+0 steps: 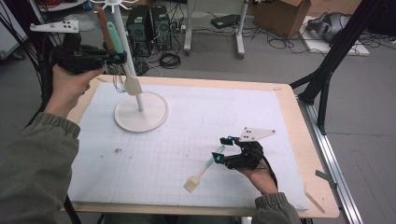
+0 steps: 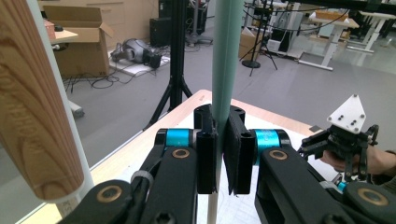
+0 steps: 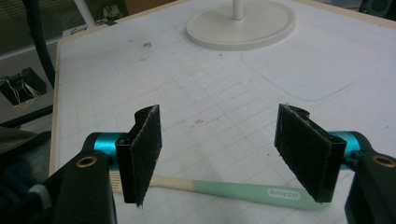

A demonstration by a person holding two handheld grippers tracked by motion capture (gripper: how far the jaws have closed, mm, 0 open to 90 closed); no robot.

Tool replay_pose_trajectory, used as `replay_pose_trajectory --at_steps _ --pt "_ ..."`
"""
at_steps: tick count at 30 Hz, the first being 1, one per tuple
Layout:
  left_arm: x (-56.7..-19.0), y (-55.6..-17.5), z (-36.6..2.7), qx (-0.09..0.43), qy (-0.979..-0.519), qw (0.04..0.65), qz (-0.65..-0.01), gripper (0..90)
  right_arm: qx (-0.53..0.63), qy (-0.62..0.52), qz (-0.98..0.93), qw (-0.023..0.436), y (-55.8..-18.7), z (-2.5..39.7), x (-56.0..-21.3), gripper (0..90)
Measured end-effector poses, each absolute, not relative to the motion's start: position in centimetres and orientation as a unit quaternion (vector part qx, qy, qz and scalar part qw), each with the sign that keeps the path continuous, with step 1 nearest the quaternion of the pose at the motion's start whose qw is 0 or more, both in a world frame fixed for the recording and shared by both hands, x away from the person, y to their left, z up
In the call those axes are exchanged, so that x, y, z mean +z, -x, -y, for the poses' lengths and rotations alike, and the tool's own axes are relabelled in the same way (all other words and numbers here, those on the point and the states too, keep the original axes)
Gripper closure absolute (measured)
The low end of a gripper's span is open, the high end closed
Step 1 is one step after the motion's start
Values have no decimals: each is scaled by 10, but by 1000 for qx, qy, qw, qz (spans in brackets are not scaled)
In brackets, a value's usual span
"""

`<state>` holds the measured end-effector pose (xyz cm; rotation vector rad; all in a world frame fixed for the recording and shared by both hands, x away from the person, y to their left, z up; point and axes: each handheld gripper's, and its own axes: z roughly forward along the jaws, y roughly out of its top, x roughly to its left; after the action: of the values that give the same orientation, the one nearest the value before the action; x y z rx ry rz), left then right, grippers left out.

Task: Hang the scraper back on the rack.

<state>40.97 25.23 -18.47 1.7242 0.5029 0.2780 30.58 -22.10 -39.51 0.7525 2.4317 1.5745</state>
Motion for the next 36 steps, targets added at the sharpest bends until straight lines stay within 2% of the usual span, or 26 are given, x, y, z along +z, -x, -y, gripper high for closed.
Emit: replay_pose_trajectory --at_steps 36 --pt "-184 -428 -250 116 -744 613 -239 837 524 -246 -813 66 -306 219 -396 310"
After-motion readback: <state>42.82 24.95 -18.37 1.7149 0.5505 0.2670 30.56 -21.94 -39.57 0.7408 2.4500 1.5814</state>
